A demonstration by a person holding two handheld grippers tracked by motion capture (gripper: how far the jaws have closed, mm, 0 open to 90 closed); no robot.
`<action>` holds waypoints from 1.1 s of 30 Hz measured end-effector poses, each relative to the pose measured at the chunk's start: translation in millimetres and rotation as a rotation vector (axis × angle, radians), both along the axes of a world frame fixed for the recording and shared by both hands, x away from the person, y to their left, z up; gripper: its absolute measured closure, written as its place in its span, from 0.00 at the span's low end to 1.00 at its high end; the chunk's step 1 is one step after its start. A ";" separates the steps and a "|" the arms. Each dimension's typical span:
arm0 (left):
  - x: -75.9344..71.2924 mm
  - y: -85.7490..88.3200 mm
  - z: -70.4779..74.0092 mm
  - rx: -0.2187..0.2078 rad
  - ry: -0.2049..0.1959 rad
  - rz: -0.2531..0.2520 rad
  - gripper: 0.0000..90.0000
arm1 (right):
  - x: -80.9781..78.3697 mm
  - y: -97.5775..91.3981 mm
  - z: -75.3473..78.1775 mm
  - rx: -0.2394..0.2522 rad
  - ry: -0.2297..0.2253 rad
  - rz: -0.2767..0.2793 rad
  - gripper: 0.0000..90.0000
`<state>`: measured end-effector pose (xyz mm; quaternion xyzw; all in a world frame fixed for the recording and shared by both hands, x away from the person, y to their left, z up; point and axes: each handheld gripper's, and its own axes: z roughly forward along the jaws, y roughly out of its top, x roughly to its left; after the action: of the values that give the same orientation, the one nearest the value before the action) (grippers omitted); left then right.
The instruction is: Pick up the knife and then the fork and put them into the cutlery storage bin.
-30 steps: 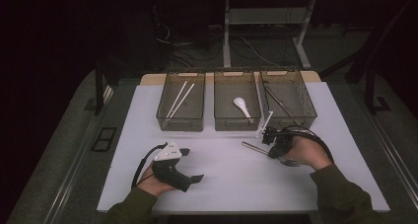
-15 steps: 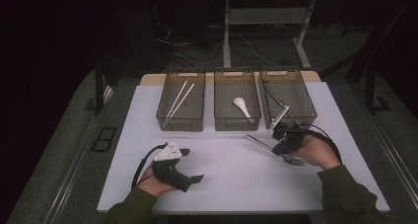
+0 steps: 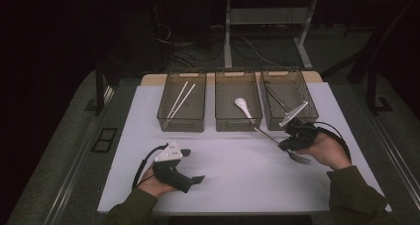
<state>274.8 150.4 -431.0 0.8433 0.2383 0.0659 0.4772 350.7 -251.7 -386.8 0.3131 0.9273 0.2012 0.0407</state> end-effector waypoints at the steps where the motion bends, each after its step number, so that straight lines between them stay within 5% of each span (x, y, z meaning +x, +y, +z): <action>1: 0.0 0.0 0.1 0.000 0.000 0.000 0.00 | -0.2 -1.4 0.7 0.007 -0.002 -0.005 0.94; 33: 3.9 8.6 -0.6 -0.005 -0.009 -0.006 0.00 | 14.1 -44.5 37.4 0.160 -0.120 -0.157 0.94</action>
<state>278.7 159.0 -431.6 0.8424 0.2338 0.0678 0.4807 364.9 -296.2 -349.4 0.3744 0.8769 0.2888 0.0864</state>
